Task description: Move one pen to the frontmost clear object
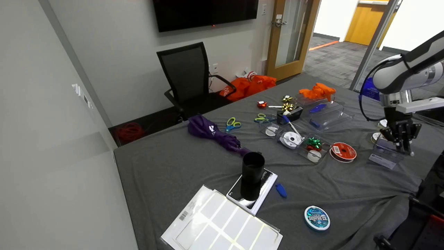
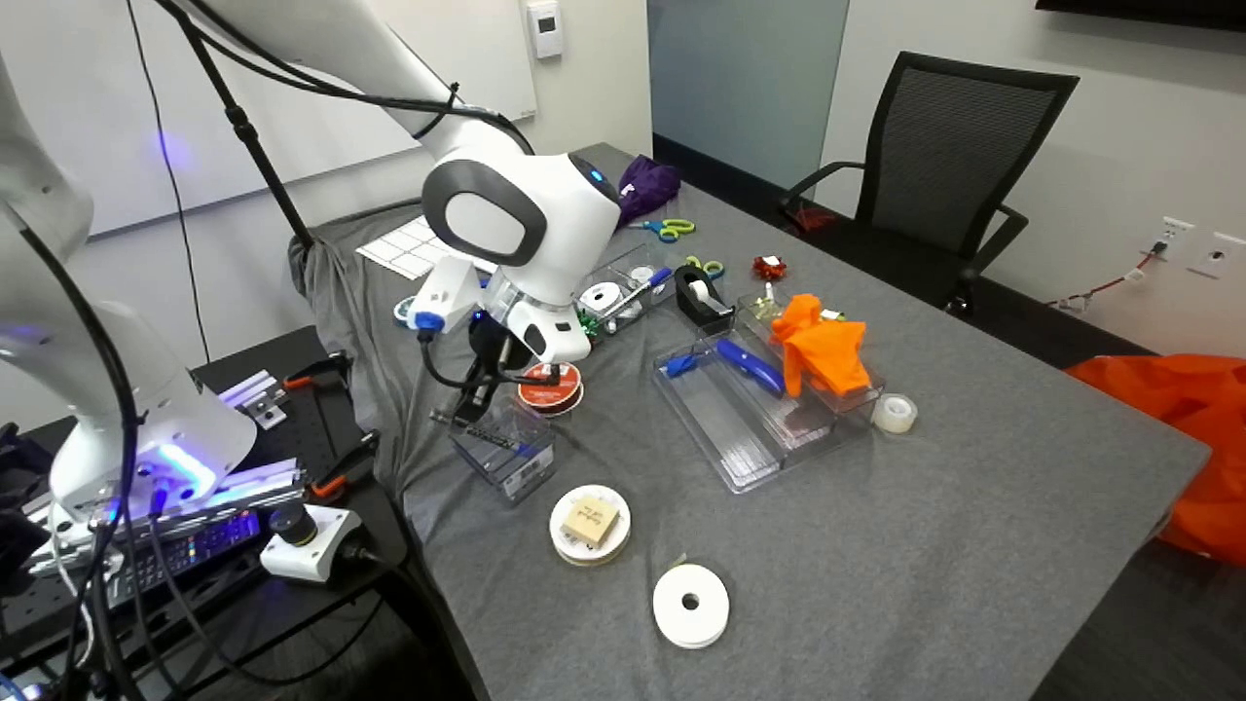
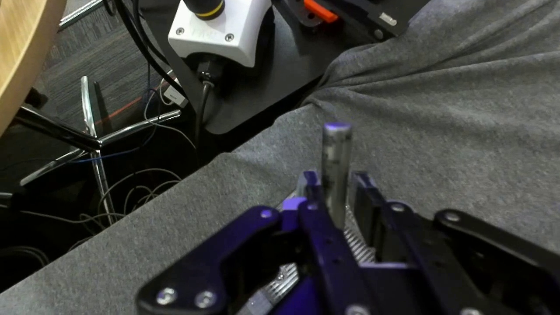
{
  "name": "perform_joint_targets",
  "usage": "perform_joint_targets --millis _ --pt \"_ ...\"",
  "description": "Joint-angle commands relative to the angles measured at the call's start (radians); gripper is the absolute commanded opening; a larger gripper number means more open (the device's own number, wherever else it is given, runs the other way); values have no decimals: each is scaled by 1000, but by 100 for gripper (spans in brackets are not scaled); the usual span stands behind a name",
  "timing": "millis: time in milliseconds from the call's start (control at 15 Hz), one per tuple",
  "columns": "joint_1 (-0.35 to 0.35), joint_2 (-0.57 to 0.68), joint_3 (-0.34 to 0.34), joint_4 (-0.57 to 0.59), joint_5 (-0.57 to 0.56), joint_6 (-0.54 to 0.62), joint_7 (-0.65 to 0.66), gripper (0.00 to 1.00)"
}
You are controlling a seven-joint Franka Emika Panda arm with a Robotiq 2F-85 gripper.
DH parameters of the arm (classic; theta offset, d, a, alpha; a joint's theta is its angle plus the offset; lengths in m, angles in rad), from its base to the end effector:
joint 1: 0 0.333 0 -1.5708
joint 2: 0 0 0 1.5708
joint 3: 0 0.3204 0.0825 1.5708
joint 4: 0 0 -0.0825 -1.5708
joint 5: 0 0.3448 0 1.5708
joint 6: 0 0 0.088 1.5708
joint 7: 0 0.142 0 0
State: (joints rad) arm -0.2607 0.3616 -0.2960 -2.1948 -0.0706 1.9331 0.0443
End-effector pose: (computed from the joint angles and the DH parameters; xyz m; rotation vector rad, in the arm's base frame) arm 0.3675 -0.2437 0.2029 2.8644 -0.8385 -0.9731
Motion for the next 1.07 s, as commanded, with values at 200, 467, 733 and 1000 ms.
perform_joint_targets --millis 200,467,733,1000 --pt "-24 -18 -3 -7 -16 13 -34 77" --pt "-37 -92 -3 -46 -12 9 -106 100" --pt "-48 -189 -6 -80 -10 34 -178 100" --pt "-59 -272 -7 -113 20 104 -241 100"
